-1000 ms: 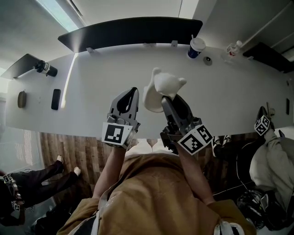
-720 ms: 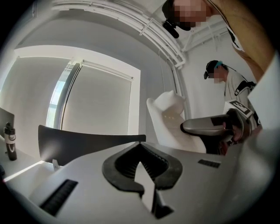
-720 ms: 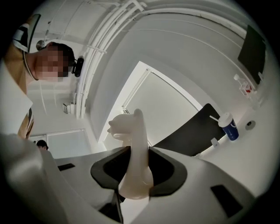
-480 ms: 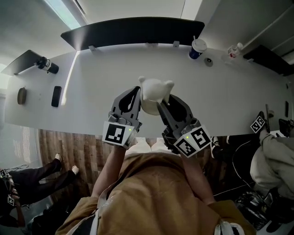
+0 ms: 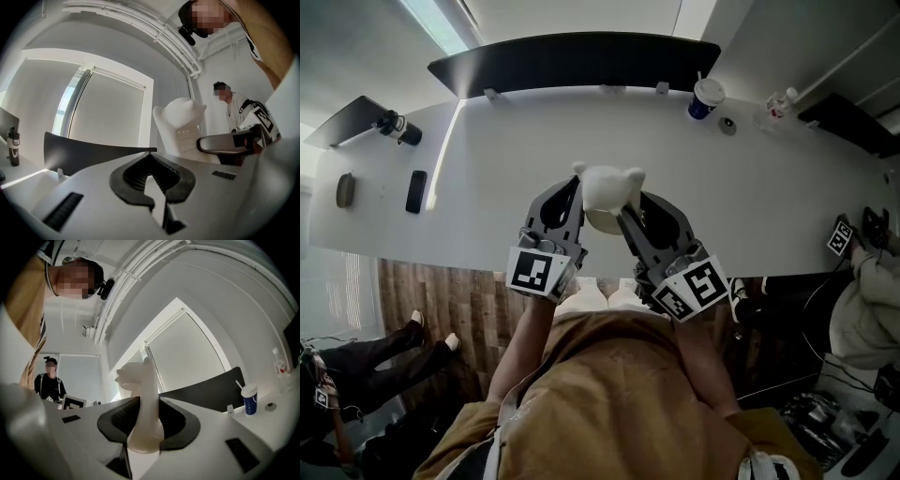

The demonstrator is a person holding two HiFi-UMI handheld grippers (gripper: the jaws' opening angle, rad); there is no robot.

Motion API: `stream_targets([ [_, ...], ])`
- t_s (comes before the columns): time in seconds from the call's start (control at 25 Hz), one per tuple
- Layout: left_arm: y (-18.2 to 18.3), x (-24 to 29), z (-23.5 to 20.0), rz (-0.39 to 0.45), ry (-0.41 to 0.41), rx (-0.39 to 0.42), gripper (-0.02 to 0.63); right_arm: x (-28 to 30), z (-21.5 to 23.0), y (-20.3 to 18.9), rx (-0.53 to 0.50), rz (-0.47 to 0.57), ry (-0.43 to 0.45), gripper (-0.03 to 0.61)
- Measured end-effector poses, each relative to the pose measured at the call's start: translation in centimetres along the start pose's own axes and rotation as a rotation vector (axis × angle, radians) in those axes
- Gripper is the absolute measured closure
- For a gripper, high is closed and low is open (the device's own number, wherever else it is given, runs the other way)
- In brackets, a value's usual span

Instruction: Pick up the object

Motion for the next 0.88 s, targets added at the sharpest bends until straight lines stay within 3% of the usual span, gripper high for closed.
stream_targets([
  [0.48, 0.3, -0.8, -0.4, 0.013, 0.016, -0.014, 0.607, 0.2, -1.5, 0.5, -0.161, -0.009, -0.027, 0.442],
  [0.88, 0.2, -0.5, -0.5, 0.004, 0.012, -0.005, 0.607, 0.3, -1.3, 0.2, -0.153, -0.001, -0.033, 0.442],
])
Point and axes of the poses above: the fingertips, and each gripper's own axes: x forward along the fingers, z to its right, y out of its top, the point moved 10 cm from there along -x, backward along the fingers, and after that the axes turned 11 degrees about -z, right-handed, at the moved point
